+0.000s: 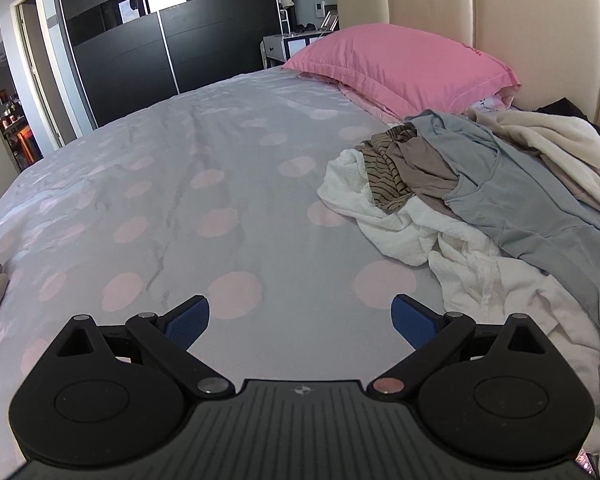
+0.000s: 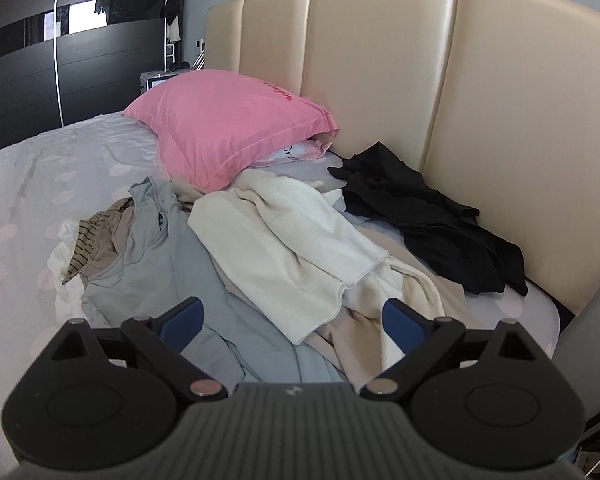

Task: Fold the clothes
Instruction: 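Reach the right tool into the pile and grasp the cream sweater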

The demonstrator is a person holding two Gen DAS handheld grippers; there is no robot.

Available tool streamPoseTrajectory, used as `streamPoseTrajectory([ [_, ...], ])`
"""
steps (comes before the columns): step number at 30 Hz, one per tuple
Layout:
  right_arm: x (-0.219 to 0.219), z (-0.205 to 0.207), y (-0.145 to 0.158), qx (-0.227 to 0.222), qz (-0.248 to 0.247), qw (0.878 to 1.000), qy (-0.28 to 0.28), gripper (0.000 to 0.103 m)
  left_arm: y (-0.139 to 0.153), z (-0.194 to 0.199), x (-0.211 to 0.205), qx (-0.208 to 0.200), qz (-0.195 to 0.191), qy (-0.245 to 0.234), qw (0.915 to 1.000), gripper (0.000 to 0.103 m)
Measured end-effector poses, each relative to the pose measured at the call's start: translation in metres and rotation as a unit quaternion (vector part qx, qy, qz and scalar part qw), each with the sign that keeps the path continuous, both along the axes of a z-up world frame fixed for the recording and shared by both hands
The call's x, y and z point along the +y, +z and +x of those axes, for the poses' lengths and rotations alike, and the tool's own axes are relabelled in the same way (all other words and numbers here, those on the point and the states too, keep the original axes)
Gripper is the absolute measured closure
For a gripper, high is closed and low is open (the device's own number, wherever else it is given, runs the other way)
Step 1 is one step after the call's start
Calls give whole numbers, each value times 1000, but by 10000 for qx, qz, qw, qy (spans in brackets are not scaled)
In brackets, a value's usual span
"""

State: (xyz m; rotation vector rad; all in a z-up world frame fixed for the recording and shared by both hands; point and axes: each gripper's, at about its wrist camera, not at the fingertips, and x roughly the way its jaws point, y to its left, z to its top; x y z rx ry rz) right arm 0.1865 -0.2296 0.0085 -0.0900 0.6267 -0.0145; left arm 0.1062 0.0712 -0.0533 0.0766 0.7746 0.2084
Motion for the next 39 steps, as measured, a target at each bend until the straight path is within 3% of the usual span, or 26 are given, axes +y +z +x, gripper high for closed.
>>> streamPoseTrajectory([
  [3,3,20,-9,36,-167,9998,85,7,-7,9,2,91,1,-16,10000,3],
  [7,5,52,-28,273,-244,9992,153,23,-18,18,4,217,5,-42,9998,3],
  [13,22,88,-55,565,-114,9977,343,28,-31,29,8,363,11,-38,9993,3],
  [16,26,101,-66,723,-235,9970,111,57,-36,31,10,425,19,-56,9991,3],
  [18,18,102,-64,678,-73,9977,-40,69,-38,32,10,448,24,-70,9990,3],
  [20,11,99,-57,615,102,9980,-102,92,-39,32,11,456,23,-86,9989,4],
  [25,12,85,-36,361,21,9993,15,96,-34,27,12,424,11,-119,9990,4],
  [30,45,49,-10,170,72,9958,893,96,-22,17,12,317,-2,-111,9994,4],
  [39,108,-26,10,391,-36,9804,1931,96,9,-17,23,80,2,-61,9999,5],
])
